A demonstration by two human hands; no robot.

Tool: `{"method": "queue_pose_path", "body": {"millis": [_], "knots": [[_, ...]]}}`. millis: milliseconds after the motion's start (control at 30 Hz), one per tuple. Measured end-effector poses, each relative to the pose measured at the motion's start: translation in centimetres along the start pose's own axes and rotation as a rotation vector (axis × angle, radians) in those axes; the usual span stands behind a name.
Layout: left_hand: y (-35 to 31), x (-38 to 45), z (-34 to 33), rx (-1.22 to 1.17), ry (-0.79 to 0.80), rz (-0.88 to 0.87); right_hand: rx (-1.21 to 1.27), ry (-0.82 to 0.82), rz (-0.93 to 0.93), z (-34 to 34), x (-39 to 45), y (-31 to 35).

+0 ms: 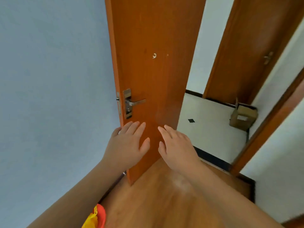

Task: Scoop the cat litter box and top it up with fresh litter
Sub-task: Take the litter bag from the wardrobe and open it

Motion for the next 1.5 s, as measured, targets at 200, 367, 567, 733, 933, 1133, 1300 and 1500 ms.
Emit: {"method": "queue_pose_path", "body": {"millis": [200, 367, 567, 733, 933, 1133, 1300, 1500], "knots": [[-14.3, 1.7, -1.8, 0.068, -0.011, -0.249, -0.009, -0.067, -0.269, 1.9, -8.5, -11.7], [-26.3, 0.3, -2.1, 0.076, -0.004, -0.415, 0.001, -0.089, -0.413, 2.4, -17.3, -20.3], [-40.3, -3.3, -3.1, 0.058, 0.037, -0.63, -0.005, -0.143, -0.634, 1.8, -27.7, -30.3], [-49.8, -5.8, -4.8, 0.054, 0.08, -0.777, -0.027, -0.165, -0.794, 1.2, -34.8, -36.4], [-57.8, -6.7, -7.3, 0.098, 0.112, -0.985, -0.023, -0.154, -0.982, 0.2, -41.0, -42.2], [-65.6, -4.8, -8.4, 0.091, 0.104, -1.188, -0.005, -0.155, -1.134, -0.1, -42.9, -47.4], [-70.6, -3.0, -8.8, 0.052, 0.07, -1.405, -0.014, -0.209, -1.266, 1.0, -42.5, -50.9], [-75.7, -1.3, -8.7, 0.007, 0.056, -1.565, -0.022, -0.236, -1.389, 1.5, -42.9, -53.5]]}}
Point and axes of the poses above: each hand's wrist, its own x-axis towards the middle knuckle, its own z-axis out of the back of the hand, y = z × x, the point moved 9 cm from there along x, towards the middle knuckle, and after that the axes turned 11 degrees about y, right-handed, at the moved point
